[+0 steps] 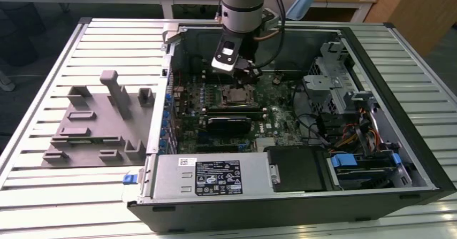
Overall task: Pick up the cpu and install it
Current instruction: 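Close the cpu cover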
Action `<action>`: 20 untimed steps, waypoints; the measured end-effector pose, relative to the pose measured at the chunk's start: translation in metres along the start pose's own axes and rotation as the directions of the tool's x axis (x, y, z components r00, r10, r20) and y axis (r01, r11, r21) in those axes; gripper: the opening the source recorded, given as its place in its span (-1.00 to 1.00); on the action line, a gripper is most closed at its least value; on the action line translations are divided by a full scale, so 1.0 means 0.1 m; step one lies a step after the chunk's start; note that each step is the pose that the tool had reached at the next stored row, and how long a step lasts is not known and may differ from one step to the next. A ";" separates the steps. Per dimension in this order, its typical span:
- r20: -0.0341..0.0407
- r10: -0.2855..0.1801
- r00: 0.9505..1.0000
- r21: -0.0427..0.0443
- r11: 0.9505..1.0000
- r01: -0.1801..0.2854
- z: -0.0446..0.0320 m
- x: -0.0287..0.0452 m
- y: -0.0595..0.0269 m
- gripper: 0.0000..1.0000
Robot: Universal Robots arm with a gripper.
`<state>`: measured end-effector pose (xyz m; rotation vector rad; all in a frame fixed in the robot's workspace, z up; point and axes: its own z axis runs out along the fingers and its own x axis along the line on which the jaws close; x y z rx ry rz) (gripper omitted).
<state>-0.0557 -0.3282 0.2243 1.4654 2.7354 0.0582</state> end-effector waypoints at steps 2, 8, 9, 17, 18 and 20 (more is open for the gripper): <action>-0.002 -0.036 0.999 -0.001 0.999 0.036 0.000 0.000 0.000 -0.79; -0.007 -0.145 0.989 -0.003 0.989 0.145 0.001 0.000 0.000 -0.79; -0.008 -0.163 0.987 -0.003 0.987 0.163 0.001 0.000 0.000 -0.79; -0.014 -0.304 0.953 -0.006 0.953 0.304 0.002 0.000 0.000 -0.79; -0.014 -0.321 0.947 -0.007 0.947 0.321 0.003 0.000 0.000 -0.79; -0.015 -0.355 0.935 -0.006 0.935 0.355 0.002 0.000 -0.001 -0.79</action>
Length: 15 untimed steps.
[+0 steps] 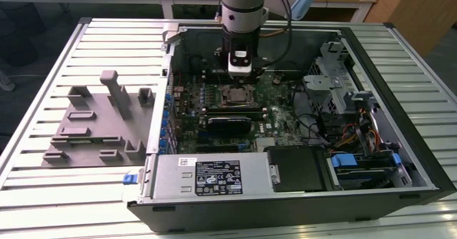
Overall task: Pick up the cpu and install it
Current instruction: 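Close the cpu cover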
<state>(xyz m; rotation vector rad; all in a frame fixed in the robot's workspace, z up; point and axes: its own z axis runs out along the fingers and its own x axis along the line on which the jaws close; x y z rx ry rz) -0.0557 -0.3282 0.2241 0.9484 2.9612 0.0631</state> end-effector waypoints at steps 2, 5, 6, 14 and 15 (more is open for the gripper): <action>-0.001 -0.037 0.999 0.001 0.999 0.037 0.001 0.000 0.000 -0.79; -0.002 -0.091 0.996 0.002 0.996 0.091 0.002 0.000 0.000 -0.79; -0.002 -0.109 0.994 0.003 0.994 0.109 0.003 0.000 0.000 -0.79; -0.005 -0.252 0.968 0.007 0.968 0.252 0.006 0.000 0.000 -0.79; -0.005 -0.269 0.963 0.007 0.963 0.269 0.006 0.000 0.000 -0.79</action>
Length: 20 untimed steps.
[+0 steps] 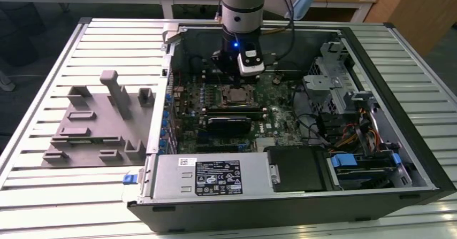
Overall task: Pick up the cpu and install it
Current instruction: 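Close the cpu cover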
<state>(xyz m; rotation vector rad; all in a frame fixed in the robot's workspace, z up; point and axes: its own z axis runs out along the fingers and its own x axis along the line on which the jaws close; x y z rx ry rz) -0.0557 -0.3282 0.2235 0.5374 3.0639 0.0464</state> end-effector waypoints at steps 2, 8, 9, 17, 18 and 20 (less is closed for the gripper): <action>-0.001 -0.038 0.999 0.001 0.999 0.038 0.001 0.000 0.000 -0.79; -0.003 -0.122 0.992 0.001 0.992 0.123 0.003 0.000 0.000 -0.79; -0.003 -0.123 0.992 0.001 0.992 0.123 0.004 0.000 0.000 -0.79; -0.003 -0.137 0.991 0.001 0.991 0.137 0.010 0.000 -0.002 -0.79; -0.003 -0.148 0.989 0.000 0.989 0.148 0.011 0.000 -0.003 -0.79; -0.004 -0.172 0.985 0.000 0.985 0.172 0.015 0.000 -0.003 -0.79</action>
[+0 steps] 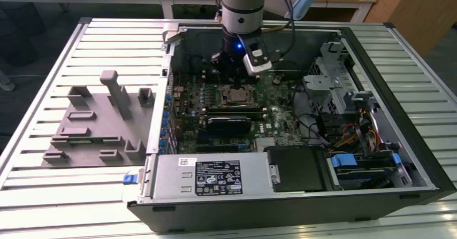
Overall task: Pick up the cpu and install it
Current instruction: 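Close the cpu cover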
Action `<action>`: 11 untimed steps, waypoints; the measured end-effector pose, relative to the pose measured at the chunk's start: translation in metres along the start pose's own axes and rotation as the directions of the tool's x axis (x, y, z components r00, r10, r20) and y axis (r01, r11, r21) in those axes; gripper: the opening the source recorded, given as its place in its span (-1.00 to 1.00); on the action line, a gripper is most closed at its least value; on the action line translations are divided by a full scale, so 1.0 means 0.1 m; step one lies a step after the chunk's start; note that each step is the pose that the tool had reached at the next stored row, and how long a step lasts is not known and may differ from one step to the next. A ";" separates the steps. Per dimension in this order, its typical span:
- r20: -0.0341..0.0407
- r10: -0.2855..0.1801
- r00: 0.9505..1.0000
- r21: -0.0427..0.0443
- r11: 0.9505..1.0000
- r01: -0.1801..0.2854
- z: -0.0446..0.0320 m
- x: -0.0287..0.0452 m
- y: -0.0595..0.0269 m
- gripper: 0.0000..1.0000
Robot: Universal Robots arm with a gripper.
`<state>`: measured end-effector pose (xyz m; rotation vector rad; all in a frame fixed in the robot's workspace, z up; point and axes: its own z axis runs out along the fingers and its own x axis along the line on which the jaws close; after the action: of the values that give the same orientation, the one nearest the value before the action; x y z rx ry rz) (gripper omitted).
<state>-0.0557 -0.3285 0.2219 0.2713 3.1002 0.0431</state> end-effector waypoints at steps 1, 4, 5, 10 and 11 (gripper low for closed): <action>0.000 -0.012 1.000 0.000 1.000 0.012 0.003 0.000 0.000 -0.79; -0.001 -0.027 1.000 0.000 1.000 0.027 0.008 -0.002 -0.022 -0.79; -0.001 -0.029 1.000 0.000 1.000 0.029 0.011 -0.004 -0.038 -0.79; -0.001 -0.036 0.999 0.000 0.999 0.036 0.027 0.021 -0.086 -0.79; -0.001 -0.036 0.999 0.000 0.999 0.036 0.028 0.041 -0.089 -0.79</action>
<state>-0.0612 -0.3365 0.2187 0.2158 3.1047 0.0427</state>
